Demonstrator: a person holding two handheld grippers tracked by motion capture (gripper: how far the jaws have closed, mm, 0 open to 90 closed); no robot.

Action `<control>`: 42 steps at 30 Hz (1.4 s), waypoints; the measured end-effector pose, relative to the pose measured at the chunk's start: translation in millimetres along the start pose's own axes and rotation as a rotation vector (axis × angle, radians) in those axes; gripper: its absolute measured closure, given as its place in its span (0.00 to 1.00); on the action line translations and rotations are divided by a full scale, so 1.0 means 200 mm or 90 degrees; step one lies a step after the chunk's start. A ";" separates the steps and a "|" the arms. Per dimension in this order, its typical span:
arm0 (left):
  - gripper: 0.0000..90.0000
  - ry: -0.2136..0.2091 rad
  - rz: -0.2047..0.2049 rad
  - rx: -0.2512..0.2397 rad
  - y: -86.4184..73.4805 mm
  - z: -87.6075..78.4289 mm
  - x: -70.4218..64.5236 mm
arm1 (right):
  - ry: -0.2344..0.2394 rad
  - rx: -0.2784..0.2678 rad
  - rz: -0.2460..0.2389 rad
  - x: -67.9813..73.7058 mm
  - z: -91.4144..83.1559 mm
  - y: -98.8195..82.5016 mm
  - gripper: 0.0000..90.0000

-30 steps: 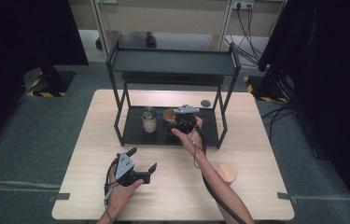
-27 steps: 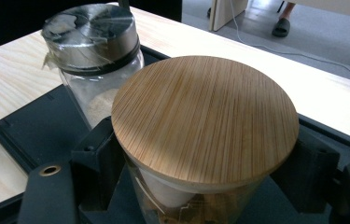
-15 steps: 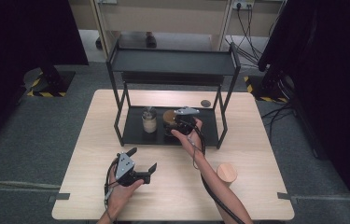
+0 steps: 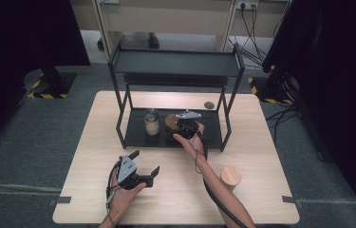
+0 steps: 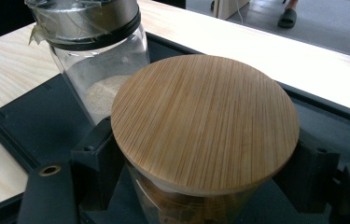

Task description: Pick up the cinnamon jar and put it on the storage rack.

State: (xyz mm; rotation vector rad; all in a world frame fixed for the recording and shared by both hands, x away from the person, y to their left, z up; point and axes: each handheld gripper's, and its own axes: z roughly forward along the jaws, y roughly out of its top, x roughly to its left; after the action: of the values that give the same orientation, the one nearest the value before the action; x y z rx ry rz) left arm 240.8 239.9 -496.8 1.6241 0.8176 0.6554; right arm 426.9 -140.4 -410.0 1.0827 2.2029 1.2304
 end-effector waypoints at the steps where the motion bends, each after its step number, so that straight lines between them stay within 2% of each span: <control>1: 0.01 0.000 0.000 0.000 0.00 0.00 0.00 | 0.000 0.001 -0.002 0.00 0.00 0.00 0.29; 5: 0.01 -0.001 0.000 0.000 0.00 0.00 0.00 | -0.003 0.004 -0.017 0.01 0.00 0.00 0.28; 11: 0.01 -0.001 -0.001 -0.001 0.00 0.00 0.00 | -0.015 -0.004 -0.017 0.04 -0.03 0.02 0.13; 17: 0.01 -0.002 0.000 0.001 0.00 0.00 0.00 | -0.023 -0.001 -0.027 0.09 -0.08 0.05 0.08; 23: 0.01 -0.001 0.000 0.000 0.00 0.00 0.00 | -0.019 -0.005 -0.008 0.08 -0.11 0.05 0.07; 42: 0.01 0.002 -0.001 0.000 0.00 0.00 0.00 | 0.003 -0.040 -0.014 0.09 -0.24 0.03 0.07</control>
State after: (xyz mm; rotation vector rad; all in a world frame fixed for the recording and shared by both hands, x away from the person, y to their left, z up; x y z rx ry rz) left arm 240.5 239.8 -496.8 1.6223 0.8201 0.6570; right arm 387.2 -150.9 -379.4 1.0299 2.1588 1.2846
